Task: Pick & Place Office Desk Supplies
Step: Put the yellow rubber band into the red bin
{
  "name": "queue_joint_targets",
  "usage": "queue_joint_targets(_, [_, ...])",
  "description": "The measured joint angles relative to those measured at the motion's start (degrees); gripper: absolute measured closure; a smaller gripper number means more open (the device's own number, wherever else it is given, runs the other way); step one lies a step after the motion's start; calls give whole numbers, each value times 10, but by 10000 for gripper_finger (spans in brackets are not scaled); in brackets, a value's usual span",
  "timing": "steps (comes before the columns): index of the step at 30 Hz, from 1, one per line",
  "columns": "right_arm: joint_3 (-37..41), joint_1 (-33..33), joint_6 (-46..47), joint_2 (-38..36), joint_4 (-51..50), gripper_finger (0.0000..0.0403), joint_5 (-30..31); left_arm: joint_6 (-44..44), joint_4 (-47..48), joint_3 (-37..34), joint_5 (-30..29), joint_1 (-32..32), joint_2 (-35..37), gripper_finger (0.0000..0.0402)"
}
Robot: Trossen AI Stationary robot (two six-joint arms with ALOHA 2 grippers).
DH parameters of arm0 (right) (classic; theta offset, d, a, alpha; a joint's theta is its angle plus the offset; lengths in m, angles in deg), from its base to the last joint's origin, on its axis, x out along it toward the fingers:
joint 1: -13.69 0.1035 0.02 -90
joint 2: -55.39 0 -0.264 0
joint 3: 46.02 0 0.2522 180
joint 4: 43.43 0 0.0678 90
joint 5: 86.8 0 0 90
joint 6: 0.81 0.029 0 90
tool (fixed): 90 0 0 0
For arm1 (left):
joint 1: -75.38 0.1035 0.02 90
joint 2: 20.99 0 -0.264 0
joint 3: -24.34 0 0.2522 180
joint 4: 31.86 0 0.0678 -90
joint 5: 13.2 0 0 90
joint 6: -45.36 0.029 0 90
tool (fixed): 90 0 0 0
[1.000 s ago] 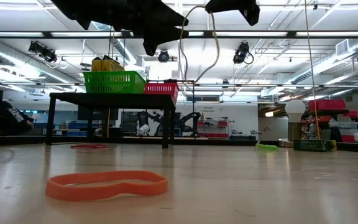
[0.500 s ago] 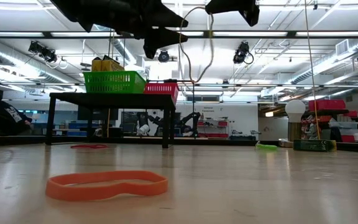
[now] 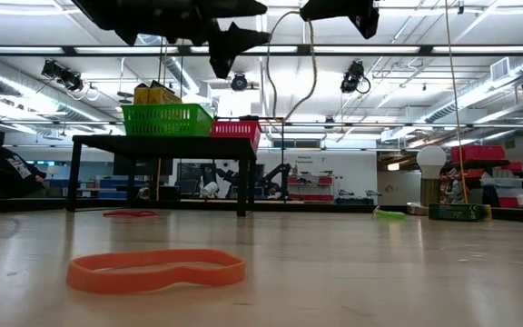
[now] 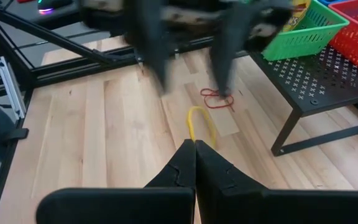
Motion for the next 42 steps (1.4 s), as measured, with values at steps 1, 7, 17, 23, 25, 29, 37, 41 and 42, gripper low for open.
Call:
queue_joint_targets(1, [0, -2, 0, 0, 0, 403, 0, 4, 5, 0, -1, -8, -1, 198])
queue_joint_targets(7, [0, -10, -6, 0, 4, 403, -4, 32, 14, 0, -83, -38, -8, 199])
queue_joint_targets(17, [0, -11, -7, 0, 17, 403, -7, 51, 14, 0, -133, -40, -11, 237])
queue_joint_targets(23, [0, -11, -17, 0, 28, 403, -7, 60, 15, 0, -131, -42, -11, 271])
queue_joint_targets(25, [0, -11, -17, 0, 28, 403, -7, 60, 14, 0, -131, -42, -11, 290])
queue_joint_targets(29, [0, -11, -17, 0, 28, 394, -7, 64, 15, 0, -131, -36, -7, 347])
queue_joint_targets(37, [0, -9, -17, -2, 11, 333, 12, 34, 54, 0, -143, 0, 60, 396])
queue_joint_targets(41, [0, -9, -17, -2, 0, 311, 12, 18, 111, 22, -181, 19, 107, 397])
queue_joint_targets(42, [0, -11, -17, -2, 0, 310, 13, 19, 134, 37, -193, 25, 113, 397])
